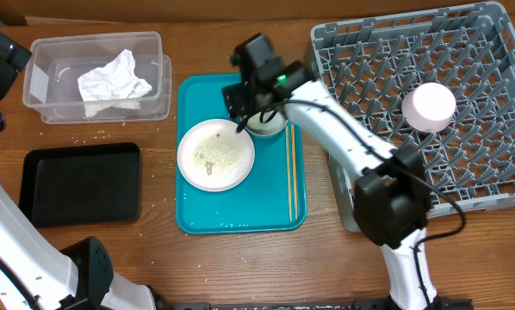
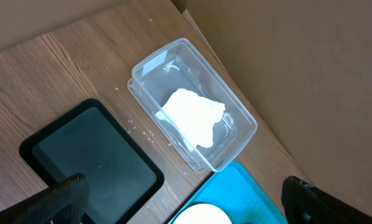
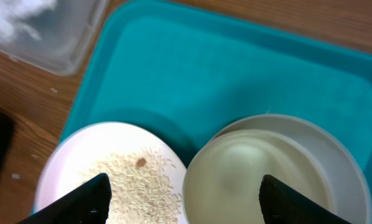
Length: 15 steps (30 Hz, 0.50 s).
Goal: Sort waste into correct bins and load items into the dishwasher
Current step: 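Move the right gripper to the tray and grasp the white cup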
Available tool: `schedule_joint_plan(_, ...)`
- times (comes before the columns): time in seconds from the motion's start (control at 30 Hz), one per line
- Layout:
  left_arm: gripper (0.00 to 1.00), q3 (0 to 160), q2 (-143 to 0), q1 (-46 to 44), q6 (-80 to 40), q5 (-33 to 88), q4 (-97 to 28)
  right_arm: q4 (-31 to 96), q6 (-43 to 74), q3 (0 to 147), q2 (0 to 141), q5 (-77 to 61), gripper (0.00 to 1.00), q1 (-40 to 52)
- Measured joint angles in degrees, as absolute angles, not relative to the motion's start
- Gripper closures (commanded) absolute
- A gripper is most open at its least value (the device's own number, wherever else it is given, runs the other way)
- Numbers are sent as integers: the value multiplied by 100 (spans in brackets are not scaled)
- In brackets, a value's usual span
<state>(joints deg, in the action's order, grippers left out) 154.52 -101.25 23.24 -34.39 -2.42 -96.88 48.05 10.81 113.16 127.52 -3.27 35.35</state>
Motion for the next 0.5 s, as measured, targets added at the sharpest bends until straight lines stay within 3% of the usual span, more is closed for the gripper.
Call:
schedule_joint_plan(0.1, 0, 15452, -10125, 2324, -3439, -242, -9688, 4825, 939, 11316, 12923, 30, 27, 3736)
schedule_joint_plan(0.5, 0, 15452, -10125, 2324, -3439, -242, -9686, 5105, 740, 11316, 13002, 537, 83, 3839)
